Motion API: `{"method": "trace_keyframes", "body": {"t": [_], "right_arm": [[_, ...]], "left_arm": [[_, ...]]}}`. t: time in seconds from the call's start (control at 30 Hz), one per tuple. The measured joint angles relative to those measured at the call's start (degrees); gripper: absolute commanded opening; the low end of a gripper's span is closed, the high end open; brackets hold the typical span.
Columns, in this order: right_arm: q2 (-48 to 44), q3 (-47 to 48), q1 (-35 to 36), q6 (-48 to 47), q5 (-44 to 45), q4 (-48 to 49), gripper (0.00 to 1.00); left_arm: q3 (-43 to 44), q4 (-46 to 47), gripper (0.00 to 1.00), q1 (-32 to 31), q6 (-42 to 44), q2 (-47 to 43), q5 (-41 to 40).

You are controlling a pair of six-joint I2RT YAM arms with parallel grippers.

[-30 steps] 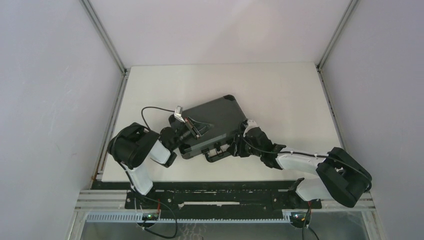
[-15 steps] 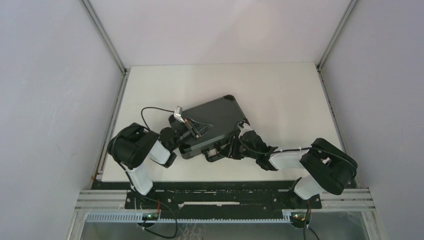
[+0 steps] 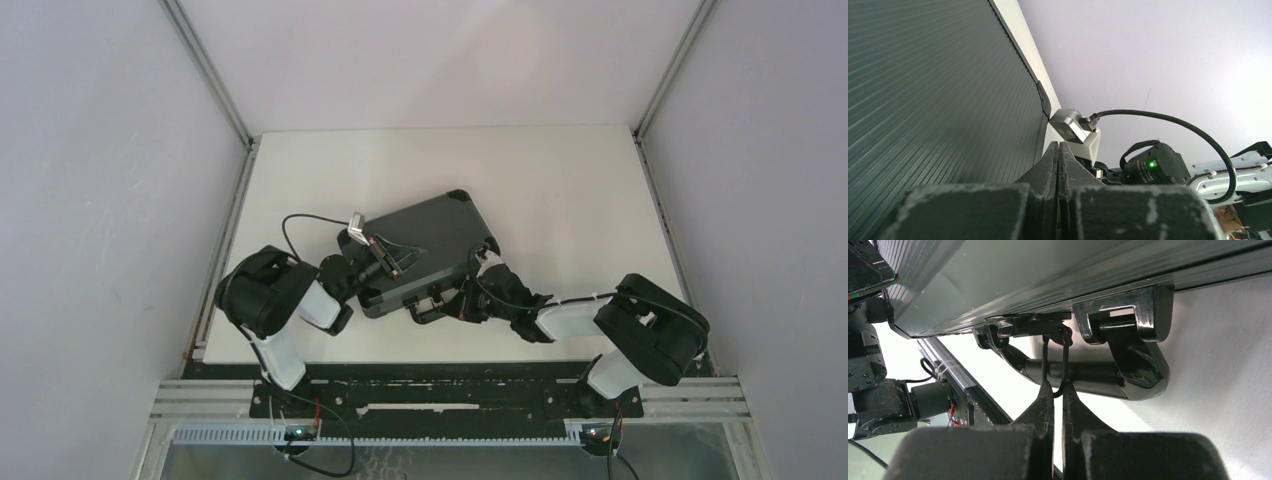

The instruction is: Pack up texas hold em set

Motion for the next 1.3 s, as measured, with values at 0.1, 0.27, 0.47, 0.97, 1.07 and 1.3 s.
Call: {"method": "trace_keyframes", "body": {"t": [0.1, 0.27, 0.47, 0.97, 1.07, 1.3], "right_arm": [[-0.2, 0.3, 0.0, -0.2, 0.0, -1.0, 0.0], [-0.7, 1.5, -0.2, -1.4, -0.3, -3.6, 0.0], [-1.3, 2.5, -1.1, -2.1, -1.3, -6.1, 0.0], [-6.1, 5.1, -3.9, -2.0, -6.7, -1.4, 0.0], [-5.9, 6.9, -4.5, -2.4, -7.6, 1.5, 0.0], [-3.8, 8.4, -5.4, -3.3, -9.0, 2.2, 0.0]], "left_arm": [[0.0, 0.0, 0.0, 0.0, 0.0, 0.0, 0.0], [0.0, 0.0, 0.0, 0.0, 0.0, 0.0, 0.0], [0.0, 0.0, 0.0, 0.0, -0.1, 0.0, 0.1], [0.0, 0.0, 0.0, 0.1, -0.1, 0.1, 0.3], [0.0, 0.0, 0.0, 0.1, -0.1, 0.1, 0.4], [0.0, 0.0, 0.0, 0.1, -0.1, 0.1, 0.4]]}}
